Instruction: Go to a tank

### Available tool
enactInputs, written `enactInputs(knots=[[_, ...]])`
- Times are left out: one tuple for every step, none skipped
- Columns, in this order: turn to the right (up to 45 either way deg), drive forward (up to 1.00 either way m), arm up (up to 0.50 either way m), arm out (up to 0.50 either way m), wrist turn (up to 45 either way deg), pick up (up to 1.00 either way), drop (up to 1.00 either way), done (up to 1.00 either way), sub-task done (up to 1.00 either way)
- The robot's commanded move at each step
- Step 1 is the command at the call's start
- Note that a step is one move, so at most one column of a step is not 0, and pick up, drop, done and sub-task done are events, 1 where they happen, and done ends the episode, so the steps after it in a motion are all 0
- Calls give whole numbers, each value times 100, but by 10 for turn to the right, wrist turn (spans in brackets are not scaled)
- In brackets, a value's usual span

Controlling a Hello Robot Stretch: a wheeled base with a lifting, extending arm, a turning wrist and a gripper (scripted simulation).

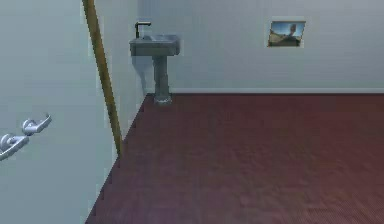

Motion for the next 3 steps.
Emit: enactInputs(knots=[[0, 20, 0, 0, 0, 0, 0, 0, 0], [450, 0, 0, 0, 0, 0, 0, 0, 0], [420, 0, 0, 0, 0, 0, 0, 0, 0]])
